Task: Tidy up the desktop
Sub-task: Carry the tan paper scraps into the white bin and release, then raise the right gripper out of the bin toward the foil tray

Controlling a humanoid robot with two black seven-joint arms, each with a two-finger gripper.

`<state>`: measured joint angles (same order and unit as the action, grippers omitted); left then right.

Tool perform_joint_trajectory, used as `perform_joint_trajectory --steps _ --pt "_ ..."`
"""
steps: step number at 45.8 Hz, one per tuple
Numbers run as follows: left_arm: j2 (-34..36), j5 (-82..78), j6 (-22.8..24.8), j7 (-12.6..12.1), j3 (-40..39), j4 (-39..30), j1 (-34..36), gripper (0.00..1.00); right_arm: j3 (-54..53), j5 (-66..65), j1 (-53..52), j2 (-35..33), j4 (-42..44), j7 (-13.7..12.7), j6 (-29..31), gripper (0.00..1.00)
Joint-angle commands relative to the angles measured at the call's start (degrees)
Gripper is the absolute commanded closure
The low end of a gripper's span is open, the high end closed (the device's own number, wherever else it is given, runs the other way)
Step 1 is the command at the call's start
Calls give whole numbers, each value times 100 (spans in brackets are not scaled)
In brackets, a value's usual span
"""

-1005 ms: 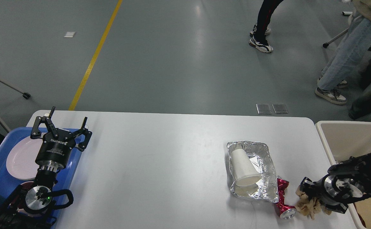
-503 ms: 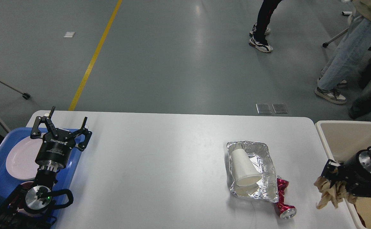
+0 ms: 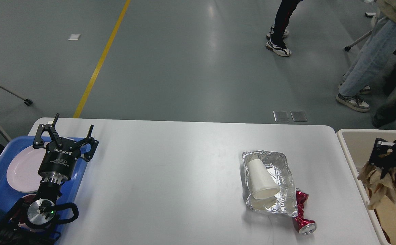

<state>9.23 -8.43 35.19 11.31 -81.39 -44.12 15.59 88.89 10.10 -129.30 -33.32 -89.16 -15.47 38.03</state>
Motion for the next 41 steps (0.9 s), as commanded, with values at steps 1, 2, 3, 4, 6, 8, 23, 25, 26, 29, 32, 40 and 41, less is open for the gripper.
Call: perform_joint_trajectory --steps 1,2,3,4,6,8,23,25,26,29,32,40,41 --pt "0 0 -3 3 0 0 -3 3 154 79 -61 -25 -22 0 -207 100" --pt "0 0 5 3 0 0 -3 3 172 88 -52 -52 -5 -8 -278 100" --pt "0 0 -3 3 0 0 -3 3 198 80 -43 -69 13 -8 -348 100" --pt "0 0 -4 3 0 0 -3 3 207 79 -26 -113 30 -8 -436 100" --pt "0 0 -4 3 0 0 -3 3 251 79 53 -245 83 -8 -620 100" --pt "0 0 -3 3 0 0 -3 3 277 62 167 -455 153 -17 -813 100" --pt "0 0 5 3 0 0 -3 3 -705 18 2828 -1607 2340 -8 -2290 100" --pt "0 0 5 3 0 9 -3 3 -1109 9 3469 -1669 2727 -8 -2518 100" --pt "0 0 -3 -5 0 0 -3 3 -1320 18 3794 -1660 2920 -8 -2606 100" --pt "0 0 5 3 0 0 -3 3 -1979 9 4744 -1608 3544 -8 -2748 100" --pt "0 0 5 3 0 0 -3 3 -2656 27 5649 -1520 4229 -35 -2757 100" --pt "0 0 5 3 0 0 -3 3 -3826 97 7662 -704 6066 -52 -2853 100" --pt "0 0 -3 3 0 0 -3 3 -3914 97 7900 -528 6338 -52 -2853 100"
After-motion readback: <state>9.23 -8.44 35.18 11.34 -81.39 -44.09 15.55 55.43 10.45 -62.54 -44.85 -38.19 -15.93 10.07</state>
